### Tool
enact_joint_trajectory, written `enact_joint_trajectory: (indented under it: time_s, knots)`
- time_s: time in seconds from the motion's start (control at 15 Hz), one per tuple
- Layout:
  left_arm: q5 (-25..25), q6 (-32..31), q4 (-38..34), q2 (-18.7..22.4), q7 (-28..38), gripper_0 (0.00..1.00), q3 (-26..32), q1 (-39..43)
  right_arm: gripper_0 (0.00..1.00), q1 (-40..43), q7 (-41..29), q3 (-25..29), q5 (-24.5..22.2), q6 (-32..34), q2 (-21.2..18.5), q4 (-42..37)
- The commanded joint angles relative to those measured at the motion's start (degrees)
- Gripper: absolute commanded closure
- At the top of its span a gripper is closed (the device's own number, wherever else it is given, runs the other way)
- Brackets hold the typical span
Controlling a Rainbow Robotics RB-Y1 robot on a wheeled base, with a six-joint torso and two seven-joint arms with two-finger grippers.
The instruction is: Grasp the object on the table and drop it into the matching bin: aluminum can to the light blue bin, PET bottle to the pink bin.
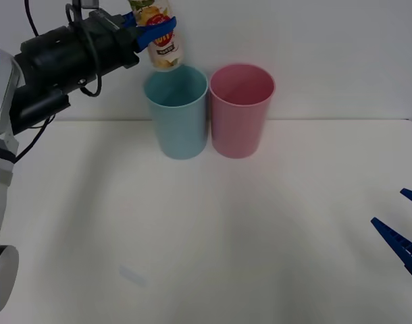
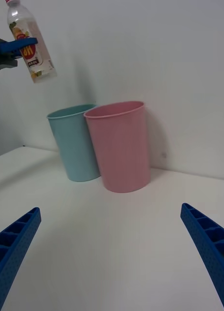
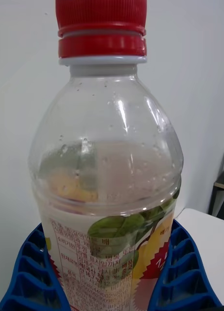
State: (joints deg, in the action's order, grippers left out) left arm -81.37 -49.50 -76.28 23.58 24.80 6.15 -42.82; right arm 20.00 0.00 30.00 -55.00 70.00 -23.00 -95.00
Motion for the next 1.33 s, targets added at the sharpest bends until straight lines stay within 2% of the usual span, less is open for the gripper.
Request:
enact_joint_trajectory:
  time_s: [0.07, 0.33, 0.87, 1.13, 1.33]
  knots:
    - [-6.2, 0.9, 4.2, -4.8, -0.7, 1.00, 0.0, -4.4, 0.00, 0.0, 0.0, 0.0, 0.0, 0.0, 0.0, 0.0]
    - [-14.7, 5.5, 11.6, -12.4, -2.2, 1.00, 0.0, -10.8, 0.00, 0.0, 0.0, 0.0, 0.0, 0.0, 0.0, 0.0]
    - [-27.9, 17.0, 13.7, -23.1, -3.1, 1.00, -1.8, -12.1, 0.00, 0.0, 0.0, 0.0, 0.0, 0.0, 0.0, 0.0]
    - [-30.5, 20.6, 16.3, -24.6, -4.1, 1.00, -3.0, -13.7, 0.00, 0.0, 0.0, 0.0, 0.0, 0.0, 0.0, 0.0]
    - [-29.9, 21.2, 18.7, -24.6, -4.9, 1.00, -3.2, -15.3, 0.00, 0.0, 0.0, 0.0, 0.0, 0.0, 0.0, 0.0]
